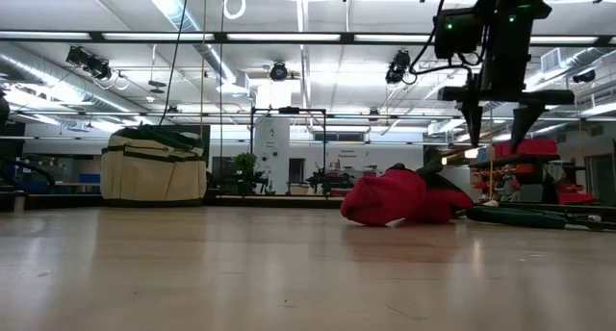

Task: Pick & Place Garden tools in Gardening bag
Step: Put the top trowel into the gardening bag

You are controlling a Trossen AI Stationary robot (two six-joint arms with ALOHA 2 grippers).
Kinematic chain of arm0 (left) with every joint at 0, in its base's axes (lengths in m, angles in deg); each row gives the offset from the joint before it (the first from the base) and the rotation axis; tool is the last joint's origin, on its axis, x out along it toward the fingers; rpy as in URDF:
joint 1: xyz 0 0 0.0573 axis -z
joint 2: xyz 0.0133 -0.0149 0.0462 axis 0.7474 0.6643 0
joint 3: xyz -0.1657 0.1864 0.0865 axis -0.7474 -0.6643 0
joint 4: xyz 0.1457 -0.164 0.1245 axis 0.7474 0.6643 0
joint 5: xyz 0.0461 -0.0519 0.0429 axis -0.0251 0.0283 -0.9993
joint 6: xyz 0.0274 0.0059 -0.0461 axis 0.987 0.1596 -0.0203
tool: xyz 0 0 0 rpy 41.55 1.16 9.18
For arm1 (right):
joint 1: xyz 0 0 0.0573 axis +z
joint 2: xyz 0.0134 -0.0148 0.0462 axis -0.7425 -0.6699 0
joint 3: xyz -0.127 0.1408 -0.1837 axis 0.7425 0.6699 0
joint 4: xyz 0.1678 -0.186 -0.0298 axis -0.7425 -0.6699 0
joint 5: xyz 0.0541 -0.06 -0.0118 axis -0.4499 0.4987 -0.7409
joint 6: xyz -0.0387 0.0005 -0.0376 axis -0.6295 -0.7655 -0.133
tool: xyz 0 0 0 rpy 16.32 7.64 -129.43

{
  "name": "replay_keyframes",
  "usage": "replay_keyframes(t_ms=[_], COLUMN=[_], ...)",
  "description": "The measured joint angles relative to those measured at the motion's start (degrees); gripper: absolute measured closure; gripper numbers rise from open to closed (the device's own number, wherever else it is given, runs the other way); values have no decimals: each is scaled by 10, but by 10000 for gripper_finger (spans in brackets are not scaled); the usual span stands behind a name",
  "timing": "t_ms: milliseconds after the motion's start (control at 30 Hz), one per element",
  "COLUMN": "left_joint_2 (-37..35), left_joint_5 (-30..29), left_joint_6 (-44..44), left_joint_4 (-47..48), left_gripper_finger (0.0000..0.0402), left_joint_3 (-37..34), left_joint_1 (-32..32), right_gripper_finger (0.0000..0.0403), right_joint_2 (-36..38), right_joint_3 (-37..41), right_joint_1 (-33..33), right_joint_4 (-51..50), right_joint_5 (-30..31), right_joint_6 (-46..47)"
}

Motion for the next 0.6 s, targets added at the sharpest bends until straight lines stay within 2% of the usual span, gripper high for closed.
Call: replay_keyframes(t_ms=[600], left_joint_2=[0], left_joint_5=[0], left_joint_6=[0], left_joint_4=[0], left_gripper_finger=[349], left_joint_3=[0], left_joint_1=[0], right_gripper_finger=[133], right_joint_2=[-18], right_joint_3=[0], right_joint_1=[-113], right_joint_4=[8], right_joint_5=[-36], right_joint_6=[-16])
